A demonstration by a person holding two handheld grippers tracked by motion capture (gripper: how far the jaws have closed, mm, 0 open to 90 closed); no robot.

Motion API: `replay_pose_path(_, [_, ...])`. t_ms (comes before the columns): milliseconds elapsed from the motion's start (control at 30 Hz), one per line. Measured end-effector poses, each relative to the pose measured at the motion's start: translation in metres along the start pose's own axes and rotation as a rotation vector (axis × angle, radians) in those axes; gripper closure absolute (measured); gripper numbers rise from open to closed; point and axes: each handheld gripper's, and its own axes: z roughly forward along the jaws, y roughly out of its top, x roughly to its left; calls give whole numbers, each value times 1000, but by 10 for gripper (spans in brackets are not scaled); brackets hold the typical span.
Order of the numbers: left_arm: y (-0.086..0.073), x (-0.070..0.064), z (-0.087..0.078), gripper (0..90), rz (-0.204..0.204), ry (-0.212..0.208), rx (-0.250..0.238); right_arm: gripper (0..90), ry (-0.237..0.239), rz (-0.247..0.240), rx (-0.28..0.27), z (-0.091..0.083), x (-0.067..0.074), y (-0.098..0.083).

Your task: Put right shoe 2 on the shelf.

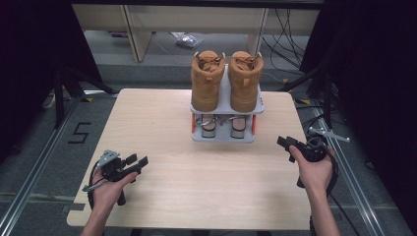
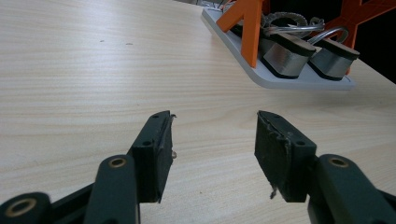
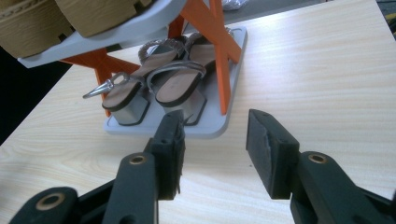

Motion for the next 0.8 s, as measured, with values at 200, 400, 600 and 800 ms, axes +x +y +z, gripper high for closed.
replay_pose_path(200, [-1,0,0,460,-1,-1,0,573,9,-11,4,1,-3,-7])
replay_pose_path(400, [-1,0,0,460,-3,0,0,565,12,-17,-5,-2,-1,-19])
replay_pose_path(600, [-2,-1,0,460,-3,1,0,560,23,-1,-30,-5,2,-29])
replay_pose_path(800, [-3,-1,0,461,-2,-4,-3,557,19,-22,-27,-5,-3,-37])
